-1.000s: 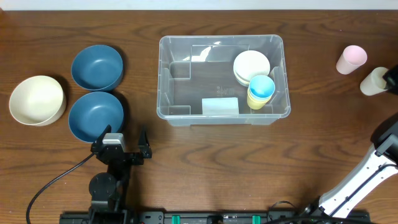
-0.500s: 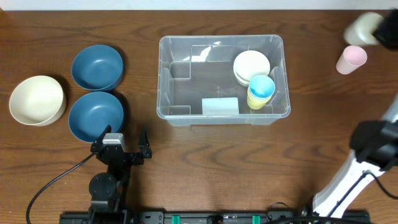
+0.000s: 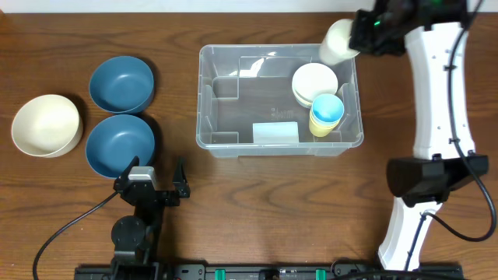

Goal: Pack container
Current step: 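Carry the white cup into the bin and stack it on the blue cup, then release and move the right gripper to the pink cup and grasp it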

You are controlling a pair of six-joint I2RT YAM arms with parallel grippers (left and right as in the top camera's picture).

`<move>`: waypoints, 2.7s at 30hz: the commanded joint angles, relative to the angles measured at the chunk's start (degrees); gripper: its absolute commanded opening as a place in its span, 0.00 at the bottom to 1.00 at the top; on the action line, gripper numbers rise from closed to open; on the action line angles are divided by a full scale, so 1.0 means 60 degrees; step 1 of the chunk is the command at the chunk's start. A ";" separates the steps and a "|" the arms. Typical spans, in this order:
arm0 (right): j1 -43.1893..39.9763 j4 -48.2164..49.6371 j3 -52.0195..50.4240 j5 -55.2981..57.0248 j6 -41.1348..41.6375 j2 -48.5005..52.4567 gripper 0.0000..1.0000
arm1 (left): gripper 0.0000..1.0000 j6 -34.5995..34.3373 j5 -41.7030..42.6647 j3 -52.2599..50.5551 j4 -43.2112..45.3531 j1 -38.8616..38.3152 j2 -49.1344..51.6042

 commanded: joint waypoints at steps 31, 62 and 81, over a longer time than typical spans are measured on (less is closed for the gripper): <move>0.0882 -0.1384 -0.2699 0.1147 0.0106 -0.0029 0.01 | 0.98 0.0160 -0.0186 -0.0153 -0.0382 0.0047 -0.0007; -0.0973 -0.0091 -0.0659 0.1304 0.0193 -0.0029 0.53 | 0.98 0.0160 -0.0186 -0.0153 -0.0379 0.0047 -0.0007; -0.4477 0.1596 -0.0714 0.1297 0.0586 0.2368 0.55 | 0.98 0.0160 -0.0186 -0.0153 -0.0379 0.0047 -0.0007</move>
